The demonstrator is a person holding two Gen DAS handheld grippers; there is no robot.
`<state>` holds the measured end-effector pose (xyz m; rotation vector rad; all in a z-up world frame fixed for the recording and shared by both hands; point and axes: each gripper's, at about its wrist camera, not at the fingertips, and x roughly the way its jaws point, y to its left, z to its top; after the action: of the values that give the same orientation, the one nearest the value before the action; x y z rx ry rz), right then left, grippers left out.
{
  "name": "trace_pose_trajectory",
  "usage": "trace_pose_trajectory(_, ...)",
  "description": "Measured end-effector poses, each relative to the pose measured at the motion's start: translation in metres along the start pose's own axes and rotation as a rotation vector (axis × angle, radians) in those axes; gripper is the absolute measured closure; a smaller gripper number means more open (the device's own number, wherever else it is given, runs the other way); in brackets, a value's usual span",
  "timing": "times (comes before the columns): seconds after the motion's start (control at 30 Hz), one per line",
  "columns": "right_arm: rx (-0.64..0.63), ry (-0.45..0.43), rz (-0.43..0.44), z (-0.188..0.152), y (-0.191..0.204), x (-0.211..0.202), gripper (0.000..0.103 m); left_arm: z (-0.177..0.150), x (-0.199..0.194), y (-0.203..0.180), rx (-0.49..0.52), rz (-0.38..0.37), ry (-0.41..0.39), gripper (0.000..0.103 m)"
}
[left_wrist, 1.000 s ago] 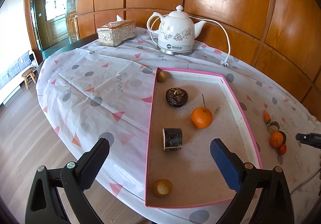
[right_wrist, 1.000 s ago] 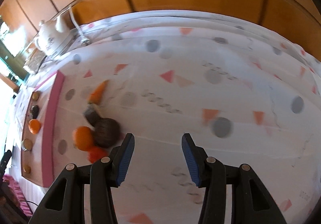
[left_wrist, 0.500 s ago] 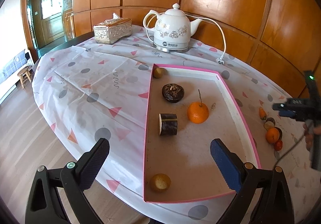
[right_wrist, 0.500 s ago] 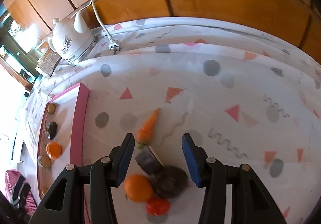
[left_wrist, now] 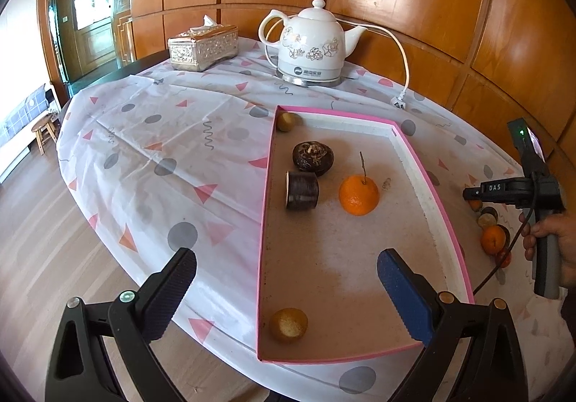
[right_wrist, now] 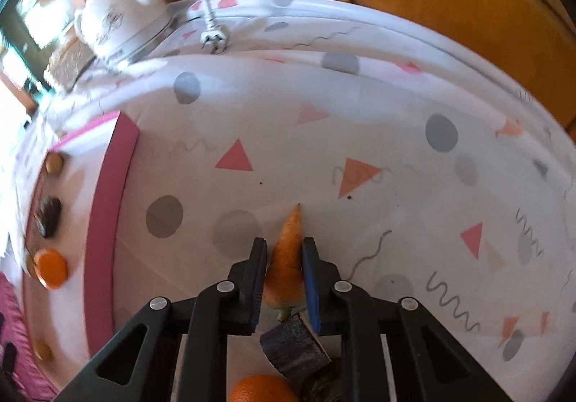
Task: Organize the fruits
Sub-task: 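Reach the right gripper to the carrot and grasp it, then carry the carrot into the pink tray and open the right gripper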
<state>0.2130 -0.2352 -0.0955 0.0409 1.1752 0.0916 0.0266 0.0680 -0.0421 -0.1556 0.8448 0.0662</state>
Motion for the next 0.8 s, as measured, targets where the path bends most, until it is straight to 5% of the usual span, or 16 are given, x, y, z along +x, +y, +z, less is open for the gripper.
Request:
trace_pose_trajectory(0.23, -0.037, -0.042, -0.007, -0.003, 0.007, -0.011, 0.085, -0.002, -0.006, -0.002, 0.0, 0.0, -0.006, 0.002)
trace_pose_trajectory(0.8, -0.196, -0.142, 0.238, -0.04, 0.088, -0.069, 0.085, -0.003, -0.016, -0.001, -0.021, -0.024, -0.016, 0.002)
